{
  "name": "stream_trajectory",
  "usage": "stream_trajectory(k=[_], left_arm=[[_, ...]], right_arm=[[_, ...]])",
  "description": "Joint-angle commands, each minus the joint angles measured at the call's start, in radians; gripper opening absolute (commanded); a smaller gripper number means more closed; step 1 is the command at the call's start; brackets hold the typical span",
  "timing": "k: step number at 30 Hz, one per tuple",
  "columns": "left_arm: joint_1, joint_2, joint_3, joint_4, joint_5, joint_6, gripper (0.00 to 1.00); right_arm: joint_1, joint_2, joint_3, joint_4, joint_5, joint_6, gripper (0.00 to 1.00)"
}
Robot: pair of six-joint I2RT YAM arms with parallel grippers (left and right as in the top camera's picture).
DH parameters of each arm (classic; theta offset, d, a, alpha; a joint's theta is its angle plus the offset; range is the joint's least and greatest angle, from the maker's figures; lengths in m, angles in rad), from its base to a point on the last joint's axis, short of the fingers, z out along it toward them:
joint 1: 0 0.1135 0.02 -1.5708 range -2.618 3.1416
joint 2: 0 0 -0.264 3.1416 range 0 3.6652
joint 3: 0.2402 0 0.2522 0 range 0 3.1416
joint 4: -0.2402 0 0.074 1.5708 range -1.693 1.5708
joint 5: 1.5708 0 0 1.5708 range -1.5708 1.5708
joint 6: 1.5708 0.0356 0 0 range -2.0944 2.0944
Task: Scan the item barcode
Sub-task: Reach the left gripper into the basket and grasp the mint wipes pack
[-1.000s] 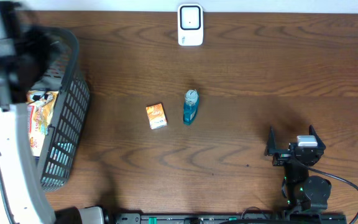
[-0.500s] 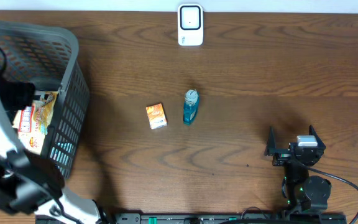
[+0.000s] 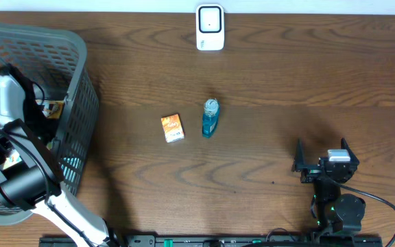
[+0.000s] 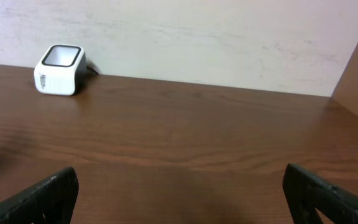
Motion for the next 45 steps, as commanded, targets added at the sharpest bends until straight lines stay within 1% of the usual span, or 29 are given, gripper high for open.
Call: stream_trajectory(k=[1, 7, 8, 9, 10, 11, 12, 13, 14, 15, 16, 22, 27, 32, 42, 45], left_arm=[[-0.001, 0.0, -0.076, 0.041, -0.005, -0.017, 0.86], [-0.001, 0.0, -0.211, 0.166, -0.005, -0.017, 0.86], [-0.001, 0.0, -0.225, 0.174, -0.005, -0.017, 0.82], [-0.001, 0.0, -0.237, 0.176, -0.005, -0.017, 0.76], [-0.001, 0.0, -0.244, 0.172, -0.005, -0.016, 0.62], [-0.001, 0.0, -0.249, 0.152, -0.006, -0.016, 0.45], [-0.001, 0.0, -0.249, 0.133, -0.011, -0.017, 0.33], [-0.001, 0.0, -0.249, 0.119, -0.018, -0.017, 0.24], [-0.001, 0.0, -0.249, 0.104, -0.026, -0.017, 0.19], [-0.001, 0.0, -0.249, 0.089, -0.038, -0.017, 0.11], [-0.001, 0.0, -0.249, 0.077, -0.047, -0.017, 0.08], [0.0, -0.036, -0.22, 0.031, -0.058, -0.017, 0.07], [0.0, -0.14, -0.131, -0.01, -0.058, -0.017, 0.07], [0.0, -0.29, -0.084, -0.014, -0.058, -0.017, 0.07], [-0.002, -0.601, -0.084, 0.042, -0.052, -0.017, 0.07], [-0.002, -0.715, -0.084, 0.104, 0.019, -0.001, 0.07]], right_arm=[[0.002, -0.005, -0.001, -0.004, 0.005, 0.011, 0.99], [0.002, -0.005, -0.001, -0.004, 0.005, 0.011, 0.99], [0.002, -0.005, -0.001, -0.004, 0.005, 0.011, 0.99], [0.002, -0.005, -0.001, -0.004, 0.005, 0.011, 0.99], [0.002, -0.005, -0.001, -0.004, 0.005, 0.011, 0.99], [0.002, -0.005, -0.001, -0.004, 0.005, 0.011, 0.99], [0.002, -0.005, -0.001, -0.004, 0.005, 0.011, 0.99], [0.002, -0.005, -0.001, -0.004, 0.005, 0.011, 0.99], [0.002, -0.005, -0.001, -0.004, 0.005, 0.011, 0.99], [0.002, -0.005, -0.001, -0.004, 0.005, 0.011, 0.99], [0.002, -0.005, -0.001, -0.004, 0.005, 0.011, 0.99], [0.002, -0.005, -0.001, -0.004, 0.005, 0.011, 0.99], [0.002, -0.005, -0.001, -0.004, 0.005, 0.011, 0.99], [0.002, -0.005, -0.001, -0.004, 0.005, 0.011, 0.99], [0.002, -0.005, -0.001, -0.004, 0.005, 0.011, 0.99], [0.002, -0.005, -0.001, -0.004, 0.005, 0.011, 0.99]])
